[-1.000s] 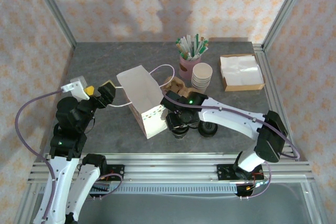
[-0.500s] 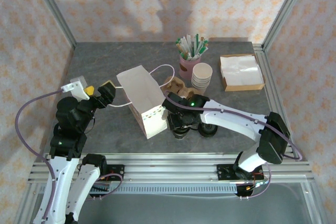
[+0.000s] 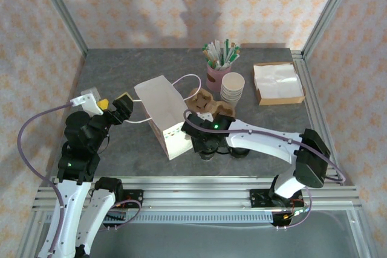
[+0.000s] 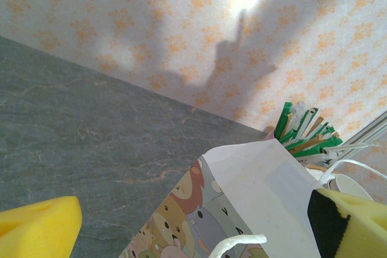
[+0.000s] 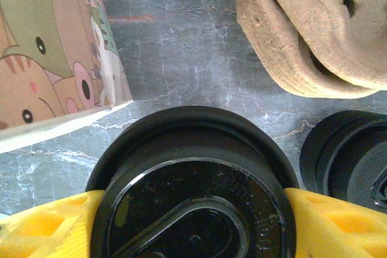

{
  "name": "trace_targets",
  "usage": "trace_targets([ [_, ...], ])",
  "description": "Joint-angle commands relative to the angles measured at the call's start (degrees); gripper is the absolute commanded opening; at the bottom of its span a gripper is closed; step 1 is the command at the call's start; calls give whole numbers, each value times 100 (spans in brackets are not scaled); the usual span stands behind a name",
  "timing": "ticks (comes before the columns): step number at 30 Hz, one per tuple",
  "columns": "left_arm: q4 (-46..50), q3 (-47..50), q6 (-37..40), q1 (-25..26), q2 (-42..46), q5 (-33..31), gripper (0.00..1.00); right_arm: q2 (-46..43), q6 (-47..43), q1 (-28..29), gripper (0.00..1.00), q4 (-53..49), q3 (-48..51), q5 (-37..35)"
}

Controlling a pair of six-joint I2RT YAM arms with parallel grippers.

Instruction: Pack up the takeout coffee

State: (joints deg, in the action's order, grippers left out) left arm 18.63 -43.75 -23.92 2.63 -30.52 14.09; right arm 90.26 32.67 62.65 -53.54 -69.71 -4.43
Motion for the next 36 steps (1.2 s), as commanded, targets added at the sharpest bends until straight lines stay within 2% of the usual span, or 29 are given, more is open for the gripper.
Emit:
trace_targets([
  [1, 25, 47, 91, 44, 10, -121, 98, 885, 154, 115, 69, -840, 632, 198],
  [7, 26, 46, 92, 44, 17, -134, 97, 925, 181, 140, 69, -750, 705, 248],
  [15, 28, 49, 95, 44, 6, -135, 98, 242, 413, 142, 68, -12, 910, 620],
  [21, 31, 42, 90, 52, 5, -133, 98, 112, 605, 142, 68, -569, 466, 13],
  [23, 31, 42, 94, 53, 11, -134, 98, 127, 689, 142, 71, -778, 303, -195],
  [28, 31, 46, 91, 52, 20, -136, 98, -23, 801, 140, 72, -535, 186, -111],
  [36, 26, 48, 94, 54, 20, -123, 98, -292, 950, 140, 74, -357, -19, -375],
])
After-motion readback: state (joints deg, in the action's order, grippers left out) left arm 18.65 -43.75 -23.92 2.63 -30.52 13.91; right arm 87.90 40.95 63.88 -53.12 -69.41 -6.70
